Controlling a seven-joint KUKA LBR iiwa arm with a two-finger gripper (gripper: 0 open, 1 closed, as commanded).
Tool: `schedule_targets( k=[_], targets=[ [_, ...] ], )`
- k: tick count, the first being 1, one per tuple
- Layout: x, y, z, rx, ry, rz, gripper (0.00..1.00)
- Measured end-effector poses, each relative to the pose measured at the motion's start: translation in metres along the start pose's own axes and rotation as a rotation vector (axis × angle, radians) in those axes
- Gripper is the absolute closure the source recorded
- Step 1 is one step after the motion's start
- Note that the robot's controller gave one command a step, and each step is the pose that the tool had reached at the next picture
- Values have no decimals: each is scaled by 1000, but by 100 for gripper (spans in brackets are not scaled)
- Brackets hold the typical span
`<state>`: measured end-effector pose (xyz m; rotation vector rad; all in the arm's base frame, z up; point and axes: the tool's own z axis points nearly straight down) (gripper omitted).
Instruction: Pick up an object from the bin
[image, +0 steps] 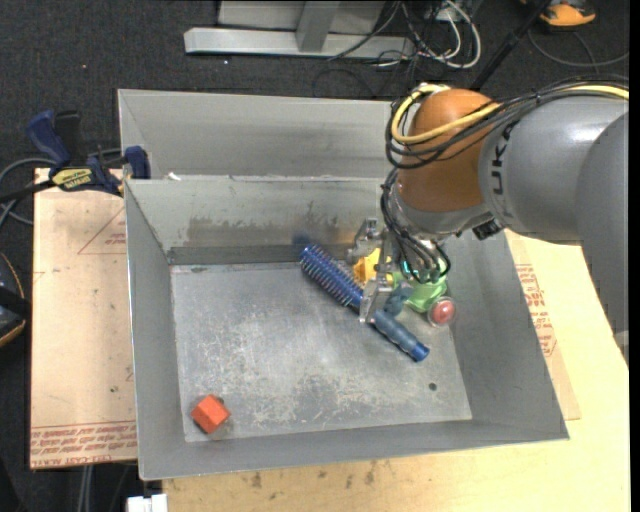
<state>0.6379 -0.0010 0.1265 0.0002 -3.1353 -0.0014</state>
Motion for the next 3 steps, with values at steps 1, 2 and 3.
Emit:
schedule_targets(
  k=[1,2,3],
  targets=[
    [-6,39,51,5,-14,-113,0],
    [-8,40,47,0,-22,-110,100],
    [3,75,-118,-1,-16,-93,100]
  ],
)
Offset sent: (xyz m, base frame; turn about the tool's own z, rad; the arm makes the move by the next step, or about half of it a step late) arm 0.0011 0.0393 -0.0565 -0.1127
